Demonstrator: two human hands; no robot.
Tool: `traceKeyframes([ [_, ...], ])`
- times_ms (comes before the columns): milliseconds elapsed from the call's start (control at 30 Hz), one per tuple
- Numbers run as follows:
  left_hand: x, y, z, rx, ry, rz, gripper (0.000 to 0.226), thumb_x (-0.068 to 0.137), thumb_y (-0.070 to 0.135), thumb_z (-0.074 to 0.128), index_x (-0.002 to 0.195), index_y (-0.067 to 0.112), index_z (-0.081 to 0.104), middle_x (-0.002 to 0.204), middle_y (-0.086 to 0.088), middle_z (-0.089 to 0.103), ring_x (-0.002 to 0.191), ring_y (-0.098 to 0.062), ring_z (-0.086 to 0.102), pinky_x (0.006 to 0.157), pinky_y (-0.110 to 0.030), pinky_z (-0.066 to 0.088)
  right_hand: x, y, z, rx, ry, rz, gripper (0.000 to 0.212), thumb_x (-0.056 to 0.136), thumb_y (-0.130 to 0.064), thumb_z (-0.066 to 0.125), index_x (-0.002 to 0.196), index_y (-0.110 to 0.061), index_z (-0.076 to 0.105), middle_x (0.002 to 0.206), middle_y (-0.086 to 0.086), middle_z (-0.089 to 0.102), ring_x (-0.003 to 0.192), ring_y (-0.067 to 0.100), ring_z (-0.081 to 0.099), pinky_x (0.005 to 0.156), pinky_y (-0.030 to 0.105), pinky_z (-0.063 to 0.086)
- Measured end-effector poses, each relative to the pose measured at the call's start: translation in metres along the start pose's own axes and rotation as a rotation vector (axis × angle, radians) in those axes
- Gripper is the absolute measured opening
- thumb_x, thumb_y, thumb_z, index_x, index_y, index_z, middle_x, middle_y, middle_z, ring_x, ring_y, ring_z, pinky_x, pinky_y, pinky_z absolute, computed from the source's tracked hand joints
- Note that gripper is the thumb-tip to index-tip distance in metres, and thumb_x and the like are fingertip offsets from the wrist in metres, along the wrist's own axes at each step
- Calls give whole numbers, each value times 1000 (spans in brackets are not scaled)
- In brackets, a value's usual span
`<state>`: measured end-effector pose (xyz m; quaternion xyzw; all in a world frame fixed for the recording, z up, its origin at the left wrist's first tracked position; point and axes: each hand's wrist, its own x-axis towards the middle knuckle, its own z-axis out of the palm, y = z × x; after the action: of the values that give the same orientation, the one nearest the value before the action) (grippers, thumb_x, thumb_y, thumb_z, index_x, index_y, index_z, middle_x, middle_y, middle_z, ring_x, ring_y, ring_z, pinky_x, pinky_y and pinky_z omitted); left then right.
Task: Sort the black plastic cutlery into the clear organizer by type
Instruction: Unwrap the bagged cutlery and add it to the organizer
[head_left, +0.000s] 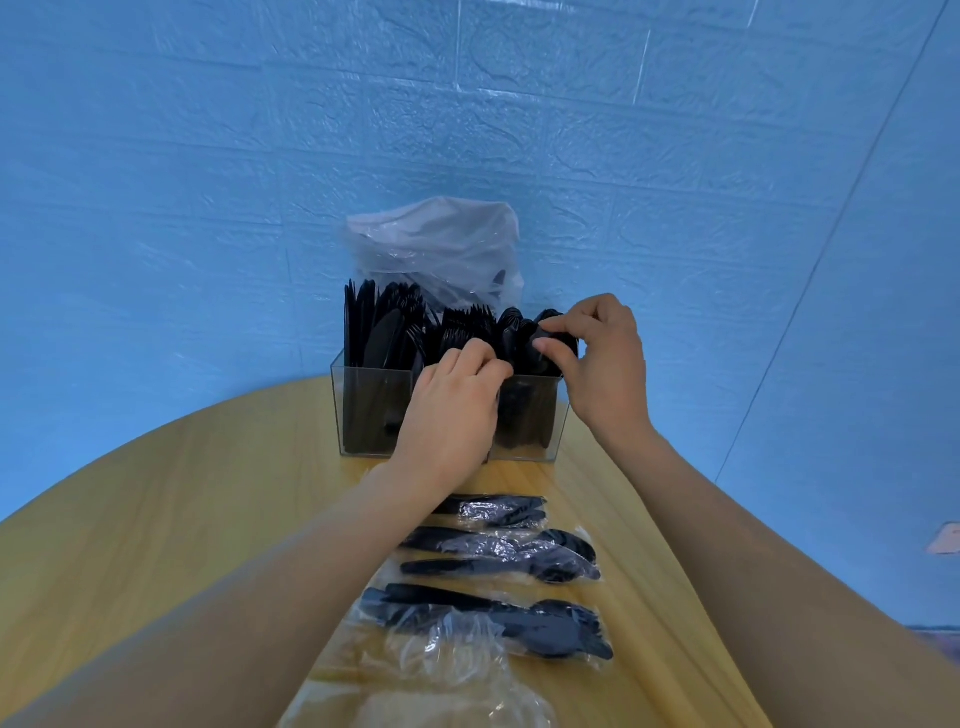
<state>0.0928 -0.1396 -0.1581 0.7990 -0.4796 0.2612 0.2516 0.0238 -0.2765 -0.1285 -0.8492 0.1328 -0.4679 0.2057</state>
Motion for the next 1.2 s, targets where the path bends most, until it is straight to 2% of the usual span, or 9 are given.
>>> traceKeyframes([
  [67, 0, 1, 0, -9, -3, -9, 34, 92, 9, 52, 125, 14, 56, 121, -4, 49, 110, -21, 47, 91, -33, 35, -1, -1, 0, -53, -33, -6, 22, 87, -17, 66, 108, -11, 71, 98, -2, 47, 98, 13, 41, 67, 16, 29],
  [167, -1, 1, -2, 4, -31, 0, 38, 93, 12, 51, 130, 15, 52, 124, -3, 47, 113, -19, 45, 94, -32, 34, -7, -1, -2, -90, -74, 0, 28, 90, -17, 62, 118, -15, 66, 108, 3, 52, 104, 19, 43, 74, 21, 29],
  [333, -13, 0, -10, 38, -70, 27, 45, 90, 16, 55, 135, 18, 48, 130, 0, 48, 120, -19, 45, 100, -32, 33, -24, -8, -4, -93, -53, -13, 40, 92, -11, 59, 131, -16, 55, 116, 5, 54, 107, 21, 44, 78, 18, 29],
  [533, -36, -11, -43, -2, -112, -17, 45, 93, 24, 52, 138, 24, 43, 132, 8, 44, 122, -11, 40, 105, -29, 27, -59, -38, -8, 12, -46, 16, 19, 91, -11, 59, 107, -12, 68, 97, -8, 52, 93, 17, 52, 77, 2, 30],
  [600, -48, -14, -56, -44, -144, -44, 42, 93, 24, 53, 135, 24, 47, 129, 7, 46, 119, -11, 42, 104, -30, 31, -73, -51, -9, 41, -102, 35, 13, 89, -11, 61, 99, -13, 70, 93, -6, 56, 88, 13, 51, 77, 5, 33],
  [767, -89, -15, -78, -154, -230, -68, 28, 93, 27, 55, 121, 24, 57, 117, 10, 51, 106, -9, 50, 94, -29, 41, -108, -76, -15, 69, -344, 127, 7, 86, -16, 66, 91, -18, 71, 92, -4, 60, 87, 12, 55, 79, 27, 46],
  [900, -124, -12, -82, -189, -288, -76, 24, 94, 29, 53, 117, 26, 59, 115, 14, 52, 105, -5, 50, 93, -23, 40, -131, -83, -23, -45, -531, 81, 8, 84, -26, 69, 88, -19, 70, 88, -7, 59, 84, 8, 52, 75, 22, 43],
  [1067, -144, -13, -75, -213, -327, -122, 25, 93, 31, 55, 118, 28, 59, 117, 13, 52, 108, -7, 50, 94, -25, 40, -147, -82, -35, -174, -664, 83, 22, 81, -36, 70, 100, -24, 68, 96, -11, 55, 94, 8, 48, 85, 27, 42],
  [1200, -145, -14, -71, -243, -338, -172, 31, 90, 31, 60, 120, 28, 57, 121, 13, 51, 108, -5, 50, 95, -23, 41, -151, -82, -37, -266, -725, 39, 17, 88, -31, 63, 103, -23, 65, 102, -8, 59, 92, 7, 47, 84, 27, 44],
])
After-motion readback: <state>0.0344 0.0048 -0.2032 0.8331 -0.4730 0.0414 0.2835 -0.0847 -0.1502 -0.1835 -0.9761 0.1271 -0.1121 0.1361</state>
